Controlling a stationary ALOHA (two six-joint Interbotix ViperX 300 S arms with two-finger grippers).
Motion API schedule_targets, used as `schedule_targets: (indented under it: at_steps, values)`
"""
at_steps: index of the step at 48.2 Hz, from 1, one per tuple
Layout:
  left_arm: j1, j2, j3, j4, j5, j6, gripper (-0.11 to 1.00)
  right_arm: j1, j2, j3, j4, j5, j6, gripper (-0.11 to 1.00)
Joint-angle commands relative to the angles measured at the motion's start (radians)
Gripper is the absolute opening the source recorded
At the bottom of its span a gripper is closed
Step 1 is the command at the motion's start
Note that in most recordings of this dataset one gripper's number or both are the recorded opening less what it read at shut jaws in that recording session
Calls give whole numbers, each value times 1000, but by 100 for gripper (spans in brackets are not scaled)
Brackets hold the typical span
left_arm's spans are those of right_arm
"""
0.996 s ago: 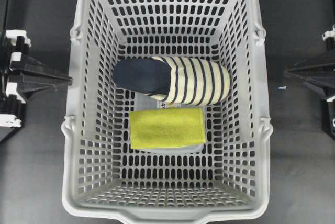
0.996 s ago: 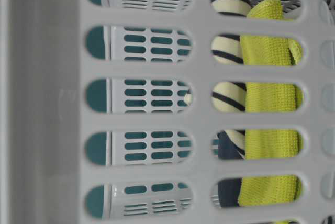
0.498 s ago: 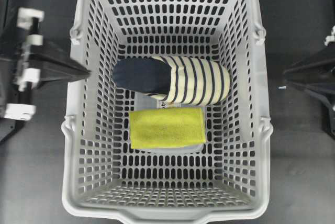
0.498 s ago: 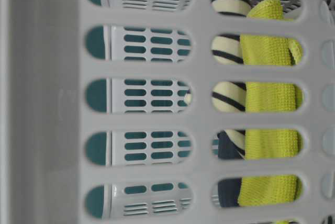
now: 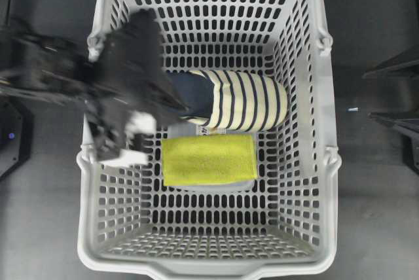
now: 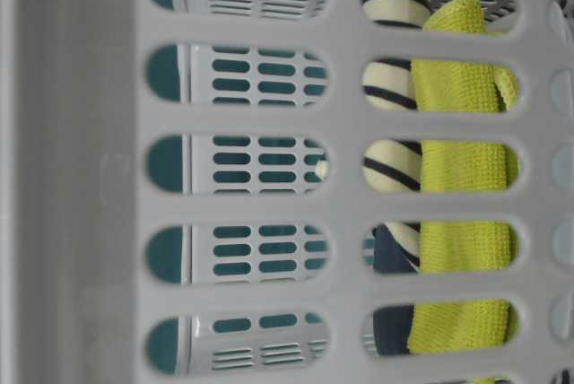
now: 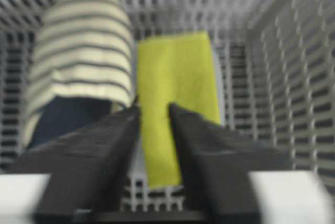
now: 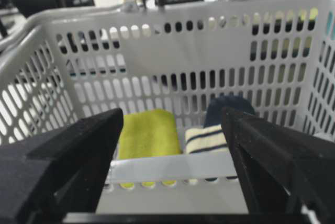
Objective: Pick up the yellow cloth from the shopping basket with the left arm.
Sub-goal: 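Move the left gripper into the basket and lower it onto the yellow cloth, then close the left gripper on the yellow cloth's edge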
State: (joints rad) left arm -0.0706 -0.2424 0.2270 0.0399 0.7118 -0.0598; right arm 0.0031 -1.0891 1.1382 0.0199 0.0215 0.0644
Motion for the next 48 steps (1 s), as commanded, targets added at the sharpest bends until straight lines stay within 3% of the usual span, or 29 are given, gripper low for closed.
schedule_targets:
  at_steps: [1,6,11,20,30,48]
  values:
    - [-17,75,-100,5,95,-3,46,2,-8,-9,-3,-5,-2,73]
    - [-28,183,-192,5,189,5,77,2,-18,-8,-3,-5,-3,73]
    - [-32,265,-232,5,213,5,90,2,-25,-8,-2,-5,-8,73]
    - [-44,376,-249,5,213,-15,89,2,-31,2,-2,-3,-6,73]
    - [-43,437,-204,5,206,-15,89,5,-32,6,-2,-5,-8,73]
    - [-41,469,-123,5,143,-2,89,5,-34,15,-2,-3,-8,72]
